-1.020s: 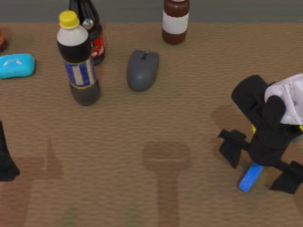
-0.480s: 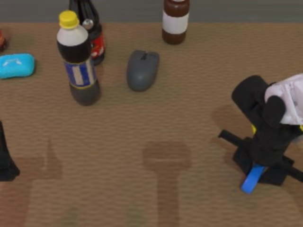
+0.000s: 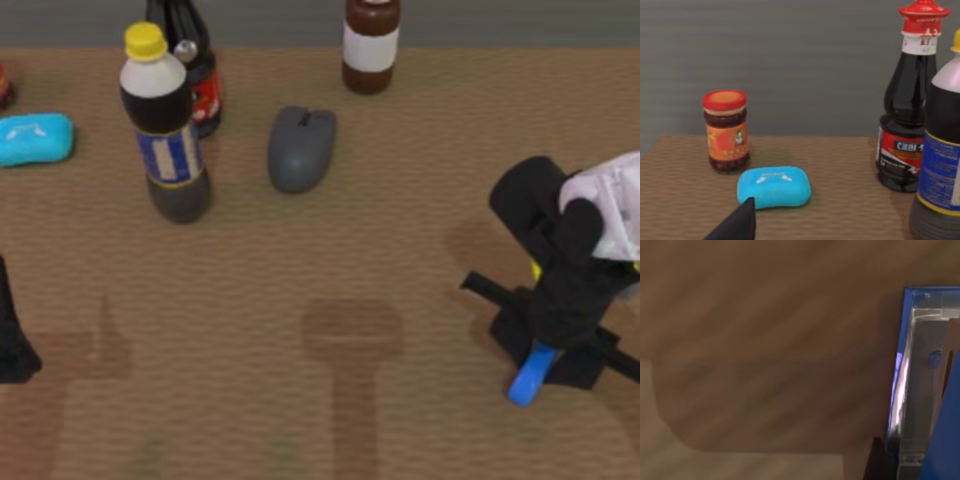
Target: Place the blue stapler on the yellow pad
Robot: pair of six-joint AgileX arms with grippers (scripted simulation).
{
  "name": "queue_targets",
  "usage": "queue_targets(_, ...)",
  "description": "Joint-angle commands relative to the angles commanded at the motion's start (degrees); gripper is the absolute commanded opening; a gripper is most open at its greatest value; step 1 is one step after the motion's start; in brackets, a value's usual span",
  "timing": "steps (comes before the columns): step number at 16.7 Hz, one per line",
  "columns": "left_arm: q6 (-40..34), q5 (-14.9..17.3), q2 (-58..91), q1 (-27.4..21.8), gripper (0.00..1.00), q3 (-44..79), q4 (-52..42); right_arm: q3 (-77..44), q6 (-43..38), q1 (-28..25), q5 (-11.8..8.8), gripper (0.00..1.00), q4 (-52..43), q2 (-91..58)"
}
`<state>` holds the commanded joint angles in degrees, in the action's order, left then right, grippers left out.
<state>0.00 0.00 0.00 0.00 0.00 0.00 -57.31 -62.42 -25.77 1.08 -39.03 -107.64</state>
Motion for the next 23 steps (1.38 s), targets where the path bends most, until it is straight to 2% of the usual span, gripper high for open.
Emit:
queue_targets(8, 0.0, 0.0, 0.0, 0.0, 1.00, 0.0, 0.0, -10.5, -0.1, -0.6, 0.0, 0.00, -19.7, 8.1)
queue_targets(16, 0.0, 0.0, 0.0, 0.0, 1.00, 0.0, 0.0, -12.7, -0.9, 0.1, -0.1, 0.00, -22.1, 8.7)
queue_targets(19, 0.0, 0.0, 0.0, 0.0, 1.00, 0.0, 0.0, -18.5, -6.8, 3.2, -0.1, 0.00, -24.7, 4.1)
queue_targets(23, 0.0, 0.0, 0.0, 0.0, 1.00, 0.0, 0.0, -32.7, -21.8, 9.8, -0.2, 0.00, -29.7, -4.7)
